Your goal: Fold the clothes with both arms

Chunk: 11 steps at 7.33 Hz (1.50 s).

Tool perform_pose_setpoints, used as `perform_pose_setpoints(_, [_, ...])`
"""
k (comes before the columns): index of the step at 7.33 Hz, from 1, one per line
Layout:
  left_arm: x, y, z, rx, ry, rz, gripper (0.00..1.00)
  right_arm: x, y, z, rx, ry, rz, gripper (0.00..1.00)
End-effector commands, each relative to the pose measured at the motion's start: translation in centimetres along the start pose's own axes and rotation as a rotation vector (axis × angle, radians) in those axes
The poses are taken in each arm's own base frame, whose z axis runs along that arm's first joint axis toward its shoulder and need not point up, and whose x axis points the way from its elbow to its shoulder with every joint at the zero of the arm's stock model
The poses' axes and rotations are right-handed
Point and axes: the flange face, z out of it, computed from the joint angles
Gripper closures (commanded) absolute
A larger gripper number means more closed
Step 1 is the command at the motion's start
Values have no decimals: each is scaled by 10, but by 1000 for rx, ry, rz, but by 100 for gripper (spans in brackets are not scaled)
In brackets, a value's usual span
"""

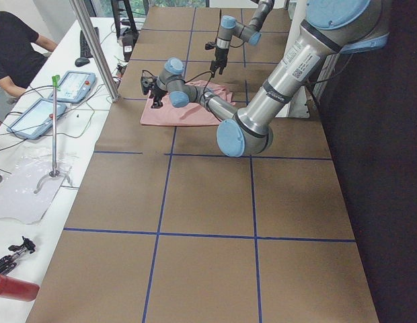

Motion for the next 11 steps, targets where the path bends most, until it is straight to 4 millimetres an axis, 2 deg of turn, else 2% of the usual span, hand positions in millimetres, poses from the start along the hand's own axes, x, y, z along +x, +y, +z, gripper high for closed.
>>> perform_pose_setpoints(1, [-2, 8, -1, -18, 4, -5, 38, -10, 19, 19, 41, 34, 1, 14])
perform_pose_setpoints(2, [-2, 8, -1, -18, 4, -5, 38, -8, 21, 21, 42, 43, -1, 18])
perform_pose_setpoints(3, [-3, 9, 0, -19, 3, -12, 38, -11, 23, 18, 40, 36, 18, 52])
perform_pose_setpoints(4, [-3, 9, 0, -19, 5, -22, 38, -12, 23, 17, 38, 35, 23, 100])
perform_pose_setpoints(8, [-2, 21, 3, -33, 1, -31, 38, -13, 23, 9, 33, 20, 23, 100])
perform_pose_setpoints(9, [0, 25, -5, -37, -3, -81, 38, -18, 23, -9, 24, -9, 24, 100])
perform_pose_setpoints(10, [-12, 68, -33, -82, -5, -113, 38, -15, 20, -20, 22, -24, 27, 100])
perform_pose_setpoints(11, [-33, 126, -76, -139, -39, -135, 38, -13, 22, -25, 17, -30, 26, 100])
